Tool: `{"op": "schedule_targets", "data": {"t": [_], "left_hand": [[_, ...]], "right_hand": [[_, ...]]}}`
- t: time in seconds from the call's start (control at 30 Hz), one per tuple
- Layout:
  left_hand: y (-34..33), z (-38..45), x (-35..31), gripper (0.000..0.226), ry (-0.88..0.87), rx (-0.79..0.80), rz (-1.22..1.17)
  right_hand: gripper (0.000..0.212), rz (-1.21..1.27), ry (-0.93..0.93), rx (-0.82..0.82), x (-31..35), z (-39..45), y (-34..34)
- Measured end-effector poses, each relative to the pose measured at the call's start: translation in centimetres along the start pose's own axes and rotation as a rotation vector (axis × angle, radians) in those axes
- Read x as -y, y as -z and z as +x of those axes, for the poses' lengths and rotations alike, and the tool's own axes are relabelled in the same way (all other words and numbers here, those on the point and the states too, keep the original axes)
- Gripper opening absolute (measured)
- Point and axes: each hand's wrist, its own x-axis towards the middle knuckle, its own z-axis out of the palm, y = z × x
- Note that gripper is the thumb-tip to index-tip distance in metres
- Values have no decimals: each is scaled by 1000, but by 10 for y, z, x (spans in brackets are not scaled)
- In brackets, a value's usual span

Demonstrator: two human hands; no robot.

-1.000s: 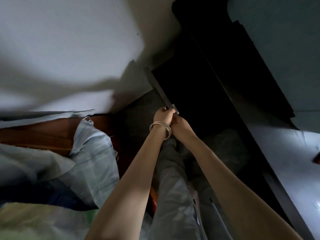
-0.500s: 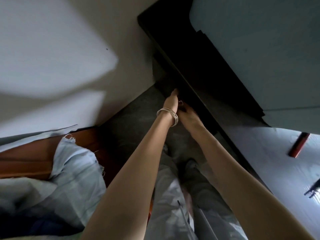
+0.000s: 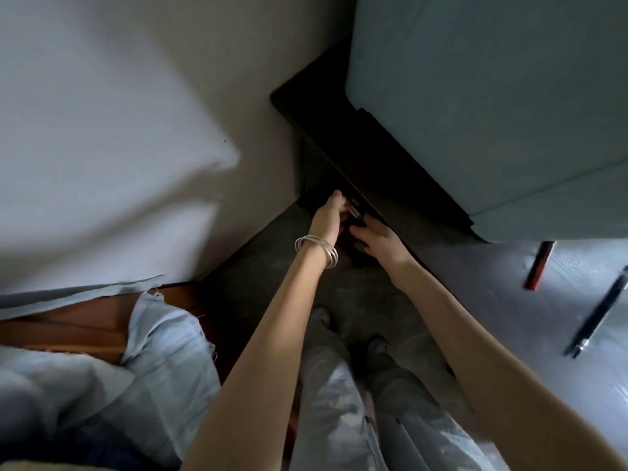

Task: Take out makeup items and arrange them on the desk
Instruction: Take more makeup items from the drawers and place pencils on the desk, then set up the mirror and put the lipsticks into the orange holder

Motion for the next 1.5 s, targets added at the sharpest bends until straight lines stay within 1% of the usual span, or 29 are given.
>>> {"op": "schedule_targets", "data": {"t": [0.13, 0.27, 0.4, 0.6, 0.7, 0.8, 1.1, 1.27, 1.5], "left_hand": [[-2, -56, -12, 43, -118, 43, 79], [-24, -109, -26, 42, -221, 145, 170], [-63, -153, -33, 43, -313, 248, 226], [-146, -211, -18, 40, -390, 458, 382], [-189, -239, 8, 39, -401, 558, 460], [-231, -266, 41, 34, -385, 623, 527], [-339, -327, 122, 33, -344, 748, 606], [-385, -342, 157, 31, -290, 809, 691], [-452, -334, 179, 33, -267, 887, 764]], "right_hand": [[64, 91, 104, -2, 17, -53, 18], [55, 175, 232, -83, 31, -107, 51], [38, 264, 337, -221, 24, -164, 92], [35, 356, 440, -471, -30, -253, 166], [35, 412, 441, -589, -71, -293, 199], [35, 474, 426, -678, -113, -330, 226], [34, 603, 408, -862, -219, -408, 286], [35, 648, 364, -923, -256, -426, 314], [30, 674, 310, -1039, -280, -428, 364]]}}
